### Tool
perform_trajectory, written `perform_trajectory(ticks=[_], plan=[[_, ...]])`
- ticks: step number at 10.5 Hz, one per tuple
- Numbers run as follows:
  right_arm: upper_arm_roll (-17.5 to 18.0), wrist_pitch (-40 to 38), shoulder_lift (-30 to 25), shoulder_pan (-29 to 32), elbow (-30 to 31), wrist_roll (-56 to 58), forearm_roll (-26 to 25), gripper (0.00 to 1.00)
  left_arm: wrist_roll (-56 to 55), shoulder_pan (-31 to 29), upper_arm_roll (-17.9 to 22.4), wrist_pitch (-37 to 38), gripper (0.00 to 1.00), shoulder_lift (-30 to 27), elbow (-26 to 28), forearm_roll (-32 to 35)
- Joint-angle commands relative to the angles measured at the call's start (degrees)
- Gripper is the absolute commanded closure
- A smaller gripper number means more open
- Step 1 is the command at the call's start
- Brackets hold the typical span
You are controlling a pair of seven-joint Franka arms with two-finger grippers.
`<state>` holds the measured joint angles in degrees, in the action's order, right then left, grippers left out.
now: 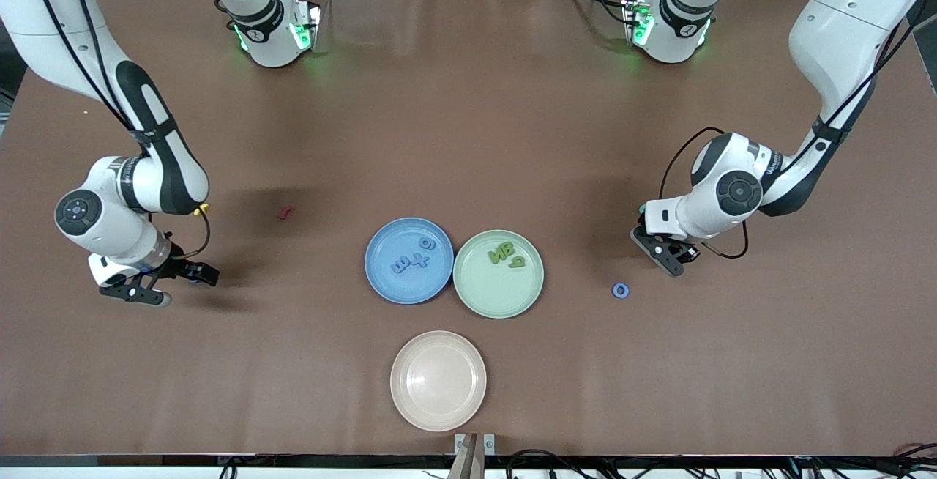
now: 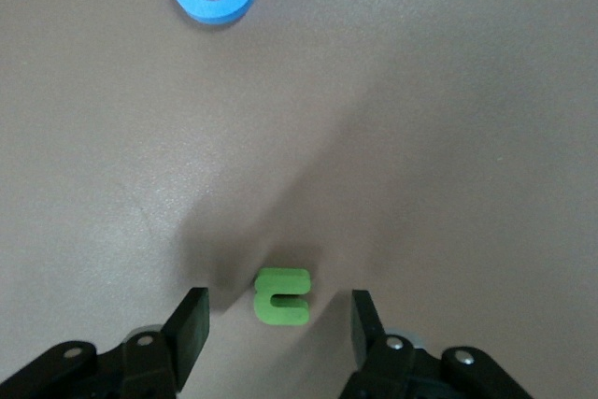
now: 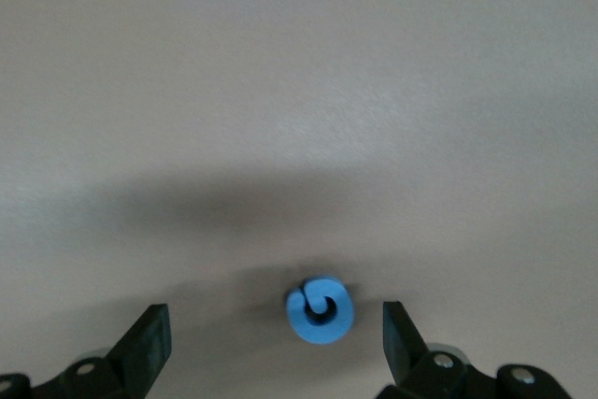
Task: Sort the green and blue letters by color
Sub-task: 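Grasp the green u with the left gripper while the right gripper grasps blue G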
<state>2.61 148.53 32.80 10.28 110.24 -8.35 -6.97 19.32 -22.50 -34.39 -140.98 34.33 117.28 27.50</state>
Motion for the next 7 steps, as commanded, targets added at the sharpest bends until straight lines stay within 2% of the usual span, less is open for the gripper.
perform_trajectory(ticks=[1,5,6,7], plan=[[1.35,0.89,-0.55,2.89,1.82,2.37,-1.38,0.0,-0.33,-0.26,-0.77,0.62,0.31,-1.37,1.11,0.71],[1.26,2.29,1.29,3.08,1.56,2.37,-1.21,0.02,-0.6,0.09,-0.68,0.53,0.31,-0.84,0.49,0.97],[1.17,3.77,1.73,3.08,1.56,2.37,-1.21,0.11,-0.6,0.18,-0.68,0.53,0.32,-0.84,0.32,1.06],[1.17,3.87,2.0,2.99,1.56,2.37,-1.21,0.45,-0.6,0.18,-0.68,0.53,0.32,-0.14,0.05,1.15]])
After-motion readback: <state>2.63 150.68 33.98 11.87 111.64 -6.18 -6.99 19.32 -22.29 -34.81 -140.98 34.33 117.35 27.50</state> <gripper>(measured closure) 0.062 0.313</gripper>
